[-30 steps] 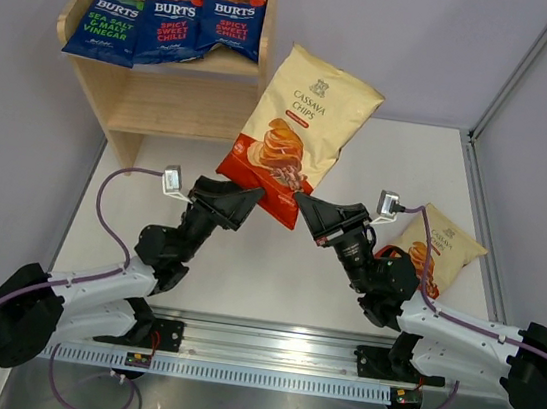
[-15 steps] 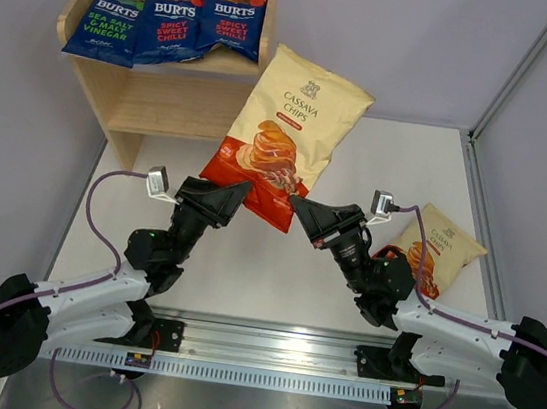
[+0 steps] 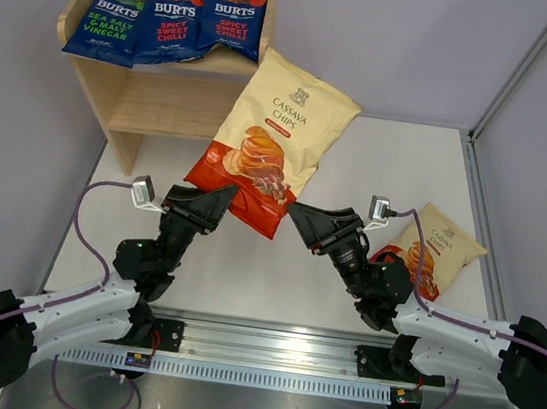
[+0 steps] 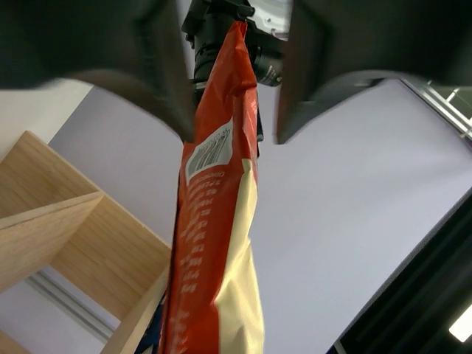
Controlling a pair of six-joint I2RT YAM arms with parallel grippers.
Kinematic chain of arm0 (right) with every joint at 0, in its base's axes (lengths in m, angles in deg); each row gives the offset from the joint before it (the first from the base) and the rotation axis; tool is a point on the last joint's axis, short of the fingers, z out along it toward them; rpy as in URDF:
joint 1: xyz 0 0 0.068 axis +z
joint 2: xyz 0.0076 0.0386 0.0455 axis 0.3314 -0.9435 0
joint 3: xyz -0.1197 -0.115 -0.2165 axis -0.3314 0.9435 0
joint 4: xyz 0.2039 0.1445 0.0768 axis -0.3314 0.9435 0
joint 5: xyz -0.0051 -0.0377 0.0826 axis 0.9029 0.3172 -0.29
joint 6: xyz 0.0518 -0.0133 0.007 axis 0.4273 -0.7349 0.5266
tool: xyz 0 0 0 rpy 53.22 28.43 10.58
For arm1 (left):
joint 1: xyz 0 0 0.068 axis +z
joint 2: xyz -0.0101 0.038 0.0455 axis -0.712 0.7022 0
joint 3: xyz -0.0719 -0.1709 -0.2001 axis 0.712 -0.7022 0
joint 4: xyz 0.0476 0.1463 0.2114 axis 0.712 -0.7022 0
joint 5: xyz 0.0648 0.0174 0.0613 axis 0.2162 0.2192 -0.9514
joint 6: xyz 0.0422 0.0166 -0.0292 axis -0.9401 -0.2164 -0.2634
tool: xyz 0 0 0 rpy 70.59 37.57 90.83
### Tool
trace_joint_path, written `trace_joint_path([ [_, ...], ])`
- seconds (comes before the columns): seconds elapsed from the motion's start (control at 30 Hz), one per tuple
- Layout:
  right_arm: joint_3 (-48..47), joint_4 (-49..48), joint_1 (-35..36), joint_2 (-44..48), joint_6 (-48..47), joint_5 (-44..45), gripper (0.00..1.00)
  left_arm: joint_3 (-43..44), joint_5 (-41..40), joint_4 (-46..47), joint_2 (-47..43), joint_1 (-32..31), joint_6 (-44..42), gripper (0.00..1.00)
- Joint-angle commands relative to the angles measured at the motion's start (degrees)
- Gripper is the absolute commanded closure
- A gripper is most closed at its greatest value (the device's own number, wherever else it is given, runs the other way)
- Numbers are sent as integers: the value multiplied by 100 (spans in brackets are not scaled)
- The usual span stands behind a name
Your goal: Place and organize the chips bags onto the shelf
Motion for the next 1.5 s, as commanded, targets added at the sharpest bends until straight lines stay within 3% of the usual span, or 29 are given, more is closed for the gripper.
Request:
trace_joint_path([
  [0.0,64,318,53,560,-450,433,35,-112,-59,886,-463,4,-334,91],
  [0.17,214,1680,53,1747,-924,1058,9,-384,56,-256,-1192,4,-448,94],
  [0.3,188,3024,53,3080,-1355,1715,4,-604,30,-1599,-2114,-5,-527,95],
  [0.33,57,3776,44,3294,-1417,1892,4,-622,-14,-1985,-2395,4,-536,95],
  [0.37,-14,4088,53,3470,-1496,2024,4,-613,-84,-2903,-2920,4,-536,95],
  [0.43,-259,4973,53,3875,-1593,2437,4,-569,-260,-3716,-3511,4,-554,95],
  [0.57,-497,5619,53,4069,-1778,2737,4,-360,-743,-6199,-5056,4,-318,95],
  [0.67,-524,5673,44,4043,-1831,2808,4,-70,-1252,-7601,-5604,4,-89,95],
  [0.73,-515,5620,53,3999,-1831,2817,4,203,-1771,-8531,-5475,4,165,95],
  [1.1,-480,5532,53,3893,-1839,2843,4,731,-2835,-8792,-5544,4,-61,99],
  [1.47,-480,5559,53,3929,-1857,2878,4,1294,-3020,-8423,-5465,-5,-721,98],
])
